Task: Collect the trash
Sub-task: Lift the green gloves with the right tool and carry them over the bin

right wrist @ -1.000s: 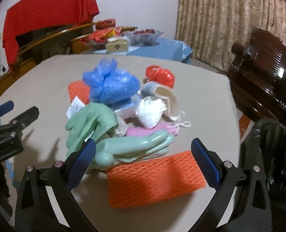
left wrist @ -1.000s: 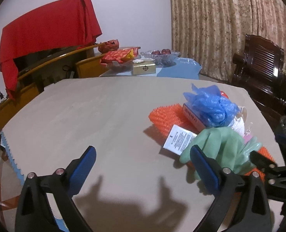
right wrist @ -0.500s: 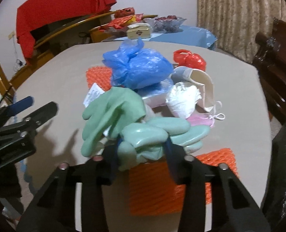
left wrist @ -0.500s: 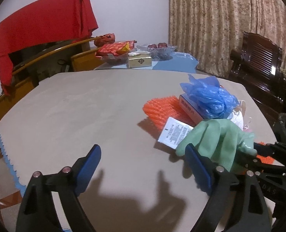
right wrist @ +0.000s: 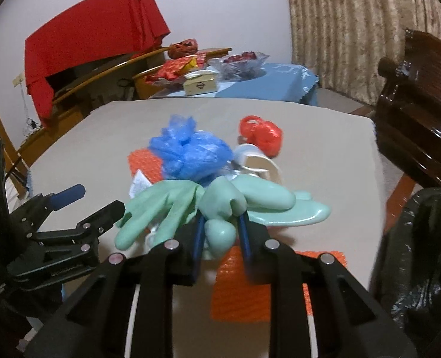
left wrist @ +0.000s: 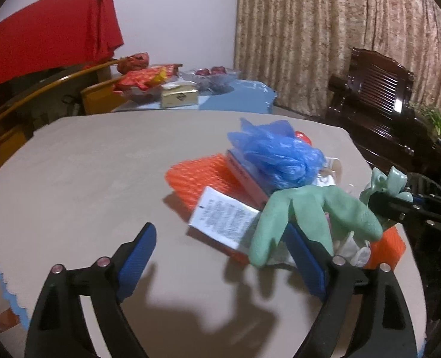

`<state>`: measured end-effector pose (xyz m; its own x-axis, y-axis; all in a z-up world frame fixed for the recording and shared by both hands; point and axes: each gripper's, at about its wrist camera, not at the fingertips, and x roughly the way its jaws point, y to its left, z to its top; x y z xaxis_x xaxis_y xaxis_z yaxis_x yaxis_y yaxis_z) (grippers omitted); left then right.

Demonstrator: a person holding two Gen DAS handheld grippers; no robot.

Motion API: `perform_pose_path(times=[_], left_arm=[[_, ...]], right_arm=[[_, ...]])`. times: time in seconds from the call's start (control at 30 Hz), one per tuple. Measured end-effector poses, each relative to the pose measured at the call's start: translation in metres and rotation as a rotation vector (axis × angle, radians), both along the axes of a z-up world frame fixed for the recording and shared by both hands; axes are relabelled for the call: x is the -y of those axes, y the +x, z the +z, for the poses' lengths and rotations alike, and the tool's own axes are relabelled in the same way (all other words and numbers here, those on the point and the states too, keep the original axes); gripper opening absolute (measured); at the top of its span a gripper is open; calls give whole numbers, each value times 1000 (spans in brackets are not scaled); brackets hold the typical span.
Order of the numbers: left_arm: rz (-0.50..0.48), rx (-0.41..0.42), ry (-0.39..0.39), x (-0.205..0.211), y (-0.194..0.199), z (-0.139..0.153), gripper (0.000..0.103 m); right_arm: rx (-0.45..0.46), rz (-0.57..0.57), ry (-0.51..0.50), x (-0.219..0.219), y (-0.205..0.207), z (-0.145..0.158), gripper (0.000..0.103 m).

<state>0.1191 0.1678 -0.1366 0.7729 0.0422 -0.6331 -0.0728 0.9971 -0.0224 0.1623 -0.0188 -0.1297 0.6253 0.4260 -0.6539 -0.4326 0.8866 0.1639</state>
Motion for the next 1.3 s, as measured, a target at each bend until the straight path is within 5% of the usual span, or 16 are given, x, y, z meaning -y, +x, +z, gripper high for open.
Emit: perform_pose_path(times=[0.3,0.5,0.63,1.3], left_arm=[[-103,-28,-43,34,18,-10,86],[-217,-83,-158,44,29,-23,28],[-270,-81,-182,50,28,-24,9],[-248,147,-220,20,4,78,4]], right_arm=[[-67,-12,-31,25,-4,-25,20],[-77,-8,-40,26,-9,-30,20],[-73,-6,-36,26,-10,-28,20],[132,8,48,30,-21,61,20]])
